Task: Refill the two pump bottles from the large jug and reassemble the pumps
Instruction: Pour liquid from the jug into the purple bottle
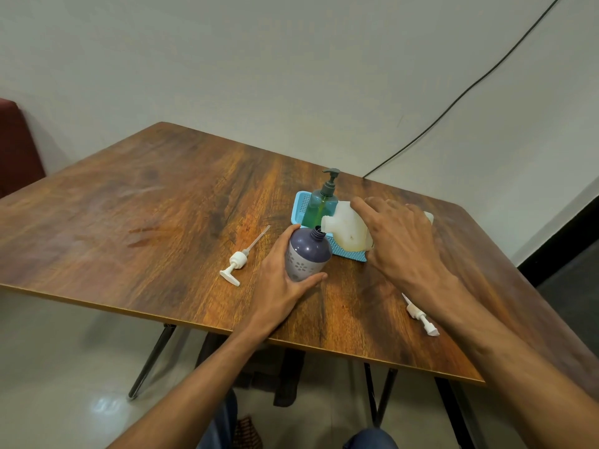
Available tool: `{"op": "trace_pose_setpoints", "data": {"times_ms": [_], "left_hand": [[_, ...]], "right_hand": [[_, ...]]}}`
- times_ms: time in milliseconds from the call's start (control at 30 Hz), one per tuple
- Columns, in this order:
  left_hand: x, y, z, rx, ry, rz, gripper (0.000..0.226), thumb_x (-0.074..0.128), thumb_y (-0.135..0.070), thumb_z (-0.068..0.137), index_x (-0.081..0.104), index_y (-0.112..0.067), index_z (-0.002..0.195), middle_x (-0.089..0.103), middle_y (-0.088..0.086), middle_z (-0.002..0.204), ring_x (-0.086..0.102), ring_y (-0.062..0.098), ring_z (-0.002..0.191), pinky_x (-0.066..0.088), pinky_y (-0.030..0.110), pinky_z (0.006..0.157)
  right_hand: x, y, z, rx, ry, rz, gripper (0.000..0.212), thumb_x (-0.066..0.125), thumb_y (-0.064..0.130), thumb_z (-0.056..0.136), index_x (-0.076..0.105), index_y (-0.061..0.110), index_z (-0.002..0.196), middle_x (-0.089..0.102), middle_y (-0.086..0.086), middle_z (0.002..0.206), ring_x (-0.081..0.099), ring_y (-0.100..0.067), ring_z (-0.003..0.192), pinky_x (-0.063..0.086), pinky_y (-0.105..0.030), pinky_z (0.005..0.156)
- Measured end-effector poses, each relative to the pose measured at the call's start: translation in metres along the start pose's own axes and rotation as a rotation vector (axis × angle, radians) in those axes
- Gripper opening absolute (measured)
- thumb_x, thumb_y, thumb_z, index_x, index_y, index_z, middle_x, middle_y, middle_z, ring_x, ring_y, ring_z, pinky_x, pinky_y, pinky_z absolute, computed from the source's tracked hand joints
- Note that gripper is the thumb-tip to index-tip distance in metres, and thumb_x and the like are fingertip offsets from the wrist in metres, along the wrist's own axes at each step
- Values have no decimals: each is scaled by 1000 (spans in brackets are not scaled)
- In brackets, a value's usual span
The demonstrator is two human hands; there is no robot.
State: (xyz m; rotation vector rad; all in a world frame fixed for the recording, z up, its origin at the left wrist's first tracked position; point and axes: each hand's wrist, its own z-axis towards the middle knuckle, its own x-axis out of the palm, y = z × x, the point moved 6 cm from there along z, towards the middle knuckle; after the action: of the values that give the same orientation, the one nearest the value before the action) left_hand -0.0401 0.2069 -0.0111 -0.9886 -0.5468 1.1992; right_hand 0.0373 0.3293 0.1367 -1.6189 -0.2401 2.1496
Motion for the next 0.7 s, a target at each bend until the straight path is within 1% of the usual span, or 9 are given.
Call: {"op": "trace_pose_setpoints", "data": {"times_ms": [267,500,567,633,700], "left_hand": [[0,0,0,-1,3,11,97,89,-42,71,38,-21,151,52,-8,144,51,1,130,43,13,105],[0,0,-1,-15,8,10,98,89,-41,71,38,-21,152,51,-8,146,50,1,130,41,10,104],[0,0,0,-17,8,13,98,89,-42,71,37,-23,152,50,-8,147,50,2,131,43,15,106],[0,0,-1,-18,8,12,97,89,-42,72,37,-24,152,50,-7,147,51,5,132,47,25,109],[0,0,-1,-16,6,11,97,89,-43,72,37,-23,152,51,-7,147,52,6,131,49,32,109]], "right_hand": [[-1,0,-1,1,18,4,77,79,31,79,35,27,142,53,-5,144,53,-32,127,45,-49,99],[-1,-1,-1,5,18,-9,77,79,32,80,33,28,143,52,-4,145,52,-32,128,45,-49,100],[0,-1,-1,8,20,-12,78,80,32,79,34,28,142,53,-5,144,53,-32,127,46,-49,99],[1,-1,-1,10,20,-15,79,81,33,78,34,28,141,54,-5,143,54,-33,126,46,-50,98],[2,-1,-1,10,22,-14,79,82,33,78,34,28,142,53,-5,143,53,-33,127,46,-50,99]]}}
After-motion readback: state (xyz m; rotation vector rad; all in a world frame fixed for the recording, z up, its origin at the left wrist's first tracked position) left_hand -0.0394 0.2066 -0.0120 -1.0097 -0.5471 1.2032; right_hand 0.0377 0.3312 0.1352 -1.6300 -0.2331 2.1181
